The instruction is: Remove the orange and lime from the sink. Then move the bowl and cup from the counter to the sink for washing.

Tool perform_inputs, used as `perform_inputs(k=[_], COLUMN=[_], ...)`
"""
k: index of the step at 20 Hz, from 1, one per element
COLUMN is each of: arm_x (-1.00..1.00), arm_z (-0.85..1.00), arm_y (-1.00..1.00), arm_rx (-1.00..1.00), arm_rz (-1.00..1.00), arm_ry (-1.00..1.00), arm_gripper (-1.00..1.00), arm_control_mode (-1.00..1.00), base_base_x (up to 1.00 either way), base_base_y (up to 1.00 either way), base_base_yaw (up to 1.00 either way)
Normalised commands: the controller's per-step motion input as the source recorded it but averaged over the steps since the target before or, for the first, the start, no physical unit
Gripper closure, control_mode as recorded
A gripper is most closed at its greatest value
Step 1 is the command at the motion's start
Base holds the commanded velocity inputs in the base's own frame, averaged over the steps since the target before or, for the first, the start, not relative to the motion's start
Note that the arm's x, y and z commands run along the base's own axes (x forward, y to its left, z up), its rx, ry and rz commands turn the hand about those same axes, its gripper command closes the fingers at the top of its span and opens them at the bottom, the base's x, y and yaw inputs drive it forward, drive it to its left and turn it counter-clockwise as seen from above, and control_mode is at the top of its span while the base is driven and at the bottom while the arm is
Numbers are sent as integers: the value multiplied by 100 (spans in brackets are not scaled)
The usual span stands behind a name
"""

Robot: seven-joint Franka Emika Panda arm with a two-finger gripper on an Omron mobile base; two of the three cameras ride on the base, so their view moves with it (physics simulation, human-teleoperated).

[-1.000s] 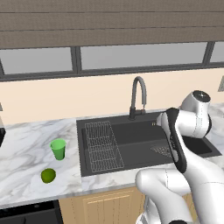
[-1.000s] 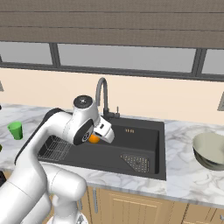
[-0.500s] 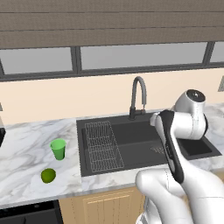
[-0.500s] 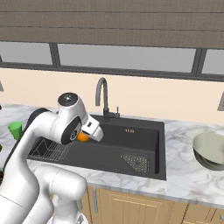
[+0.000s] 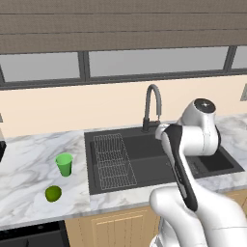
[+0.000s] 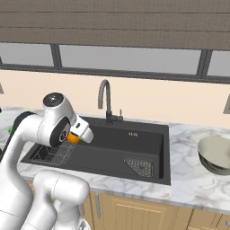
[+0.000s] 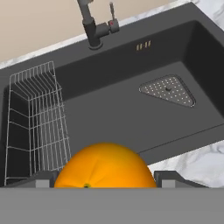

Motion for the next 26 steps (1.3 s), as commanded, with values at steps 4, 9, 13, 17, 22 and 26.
perform_inputs(k=[4, 9, 13, 17, 22, 26], arm_x=[-2, 0, 0, 0, 0, 0], arm_z=[12, 9, 5, 2, 2, 1], arm_y=[40, 42, 42, 42, 43, 42], arm_rx=[0, 0, 0, 0, 0, 0], arm_rz=[0, 0, 0, 0, 0, 2], arm_ry=[0, 0, 0, 0, 2, 3], arm_gripper=[100, 100, 100, 100, 100, 100], arm_control_mode=[-100, -100, -100, -100, -100, -100], base_base_x=[0, 0, 0, 0, 0, 0], base_base_y=[0, 0, 0, 0, 0, 0], base_base_yaw=[0, 0, 0, 0, 0, 0])
